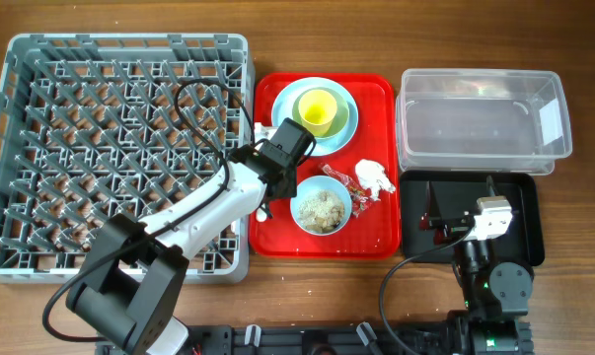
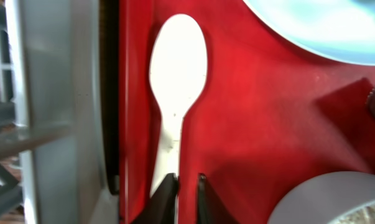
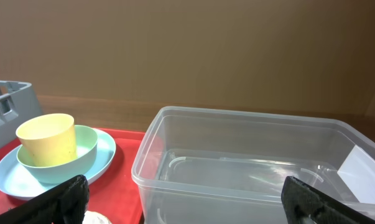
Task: Sort waste into correct bins and load items into the dishwasher rack
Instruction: 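Release the fork in the rack and reach to the white spoon, then grasp the white spoon and move it into the rack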
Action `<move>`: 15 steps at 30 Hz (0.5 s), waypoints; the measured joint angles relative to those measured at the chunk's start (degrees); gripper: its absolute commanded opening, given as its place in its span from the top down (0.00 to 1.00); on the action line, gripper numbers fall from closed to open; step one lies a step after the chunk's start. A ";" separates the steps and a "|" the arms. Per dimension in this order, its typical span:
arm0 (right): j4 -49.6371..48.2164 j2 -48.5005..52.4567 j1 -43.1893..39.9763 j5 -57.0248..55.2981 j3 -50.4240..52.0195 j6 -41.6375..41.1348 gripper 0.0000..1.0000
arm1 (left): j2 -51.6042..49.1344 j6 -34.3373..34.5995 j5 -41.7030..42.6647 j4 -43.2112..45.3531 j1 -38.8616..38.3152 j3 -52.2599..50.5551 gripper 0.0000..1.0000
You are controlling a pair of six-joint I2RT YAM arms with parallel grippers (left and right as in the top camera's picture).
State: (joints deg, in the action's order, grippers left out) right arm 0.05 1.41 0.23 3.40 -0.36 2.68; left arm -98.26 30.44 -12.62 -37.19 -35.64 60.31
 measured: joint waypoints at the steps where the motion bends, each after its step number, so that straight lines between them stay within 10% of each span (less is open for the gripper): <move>1: 0.00 0.00 0.00 0.00 0.00 0.00 0.00 | 0.00 -0.07 -0.44 0.07 0.00 0.00 0.87; 15: 0.00 0.00 0.00 0.00 0.00 0.00 0.00 | -5.40 -0.09 -5.16 2.97 -0.79 0.00 0.80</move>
State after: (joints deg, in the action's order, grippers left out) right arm 0.05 1.41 0.23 3.40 -0.36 2.68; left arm -103.66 30.35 -17.78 -34.22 -36.42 60.31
